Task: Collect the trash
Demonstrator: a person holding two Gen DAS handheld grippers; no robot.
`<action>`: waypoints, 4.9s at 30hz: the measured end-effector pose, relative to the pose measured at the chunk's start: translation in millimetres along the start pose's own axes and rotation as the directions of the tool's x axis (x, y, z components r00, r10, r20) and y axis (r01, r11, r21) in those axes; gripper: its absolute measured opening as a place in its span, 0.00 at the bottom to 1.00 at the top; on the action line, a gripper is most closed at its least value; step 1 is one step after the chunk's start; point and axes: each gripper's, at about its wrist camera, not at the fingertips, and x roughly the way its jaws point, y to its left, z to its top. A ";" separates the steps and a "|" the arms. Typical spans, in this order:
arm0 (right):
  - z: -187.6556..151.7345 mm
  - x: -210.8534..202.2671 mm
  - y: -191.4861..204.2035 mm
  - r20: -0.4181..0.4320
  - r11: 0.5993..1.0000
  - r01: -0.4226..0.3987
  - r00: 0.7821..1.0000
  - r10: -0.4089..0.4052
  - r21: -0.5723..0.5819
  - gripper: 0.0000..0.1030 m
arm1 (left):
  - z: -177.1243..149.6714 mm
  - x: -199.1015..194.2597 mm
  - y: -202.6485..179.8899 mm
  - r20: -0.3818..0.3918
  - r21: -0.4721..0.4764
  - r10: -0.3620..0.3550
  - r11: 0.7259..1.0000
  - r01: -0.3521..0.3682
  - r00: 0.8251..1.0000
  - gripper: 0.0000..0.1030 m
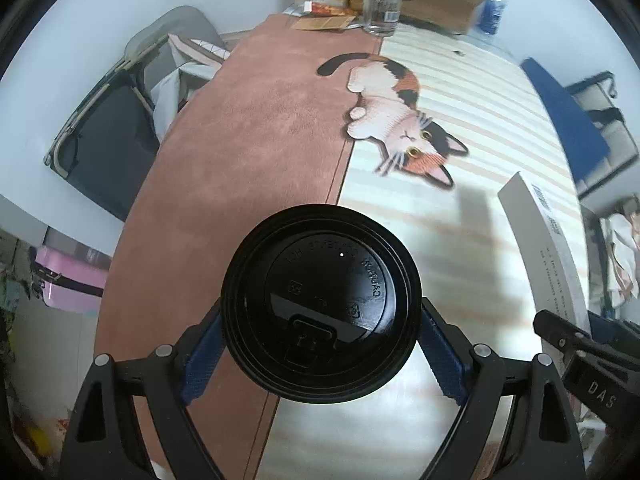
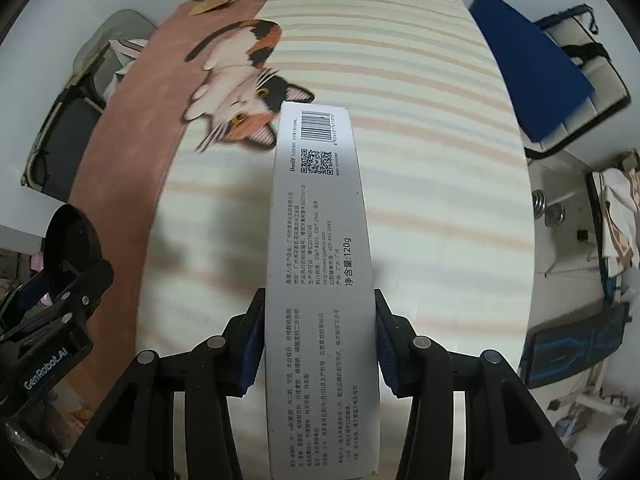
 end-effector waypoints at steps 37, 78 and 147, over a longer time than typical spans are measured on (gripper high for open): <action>-523.3 283.2 108.3 -0.250 0.917 -0.091 0.947 0.200 0.389 0.48 | -390.0 234.3 139.9 -0.461 0.080 -0.204 0.960 0.269 0.864 0.90; -533.4 -6.8 107.1 -0.148 0.963 0.002 0.988 0.040 0.269 0.99 | -416.6 -51.9 166.5 -0.314 0.137 -0.111 0.977 0.161 0.943 1.00; -550.4 -388.0 177.9 0.142 0.965 -0.236 0.965 0.220 0.112 1.00 | -389.3 -355.2 198.2 -0.067 0.156 -0.436 0.884 0.441 0.897 1.00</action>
